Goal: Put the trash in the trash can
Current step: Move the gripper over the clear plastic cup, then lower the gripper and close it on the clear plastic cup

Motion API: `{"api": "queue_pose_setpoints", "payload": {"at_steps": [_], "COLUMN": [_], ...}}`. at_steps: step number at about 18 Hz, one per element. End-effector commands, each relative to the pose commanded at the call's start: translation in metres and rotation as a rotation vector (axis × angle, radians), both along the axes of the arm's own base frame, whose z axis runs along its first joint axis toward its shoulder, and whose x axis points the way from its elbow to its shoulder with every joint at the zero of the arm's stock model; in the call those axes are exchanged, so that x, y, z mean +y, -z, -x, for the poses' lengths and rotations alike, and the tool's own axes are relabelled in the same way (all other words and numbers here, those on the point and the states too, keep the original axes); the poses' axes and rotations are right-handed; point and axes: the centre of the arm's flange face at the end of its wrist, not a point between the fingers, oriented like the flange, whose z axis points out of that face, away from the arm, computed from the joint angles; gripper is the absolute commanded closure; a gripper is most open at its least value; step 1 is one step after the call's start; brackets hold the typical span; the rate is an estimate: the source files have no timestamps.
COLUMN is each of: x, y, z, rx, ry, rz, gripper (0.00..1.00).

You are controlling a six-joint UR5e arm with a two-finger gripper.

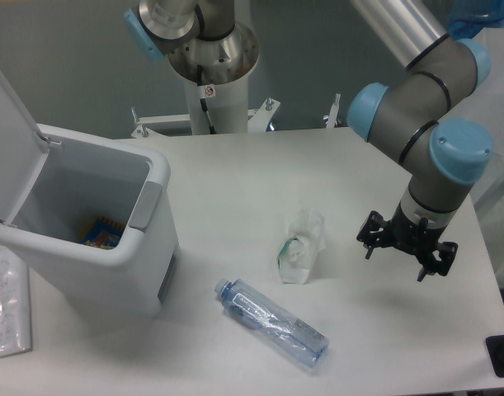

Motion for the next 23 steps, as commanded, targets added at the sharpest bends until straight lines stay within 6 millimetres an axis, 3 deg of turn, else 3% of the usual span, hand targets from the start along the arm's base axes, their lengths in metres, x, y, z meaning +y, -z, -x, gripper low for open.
{"api": "queue_pose_setpoints", "payload": {"at_steps": [7,11,13,15,19,23], "x": [0.002,0.027,0.039,0.033,0.014,0.013], "y": [0.016,0.02,0.032,0.053,0.066,0.074], "z": [-0.02,-0.058,-0.082,-0.099,-0.136,-0.134], "rx": [-0.057,-0.133,-0.188,-0.216,-0.229,-0.231], "ry": [-0.065,-0.164,-0.182,-0.18,-0.153,-0.151], "rz": [0.02,0.062,0.105,0.148,0.217,0.232], "gripper": [0.0,0.0,0.0,0.0,0.0,0.0]}}
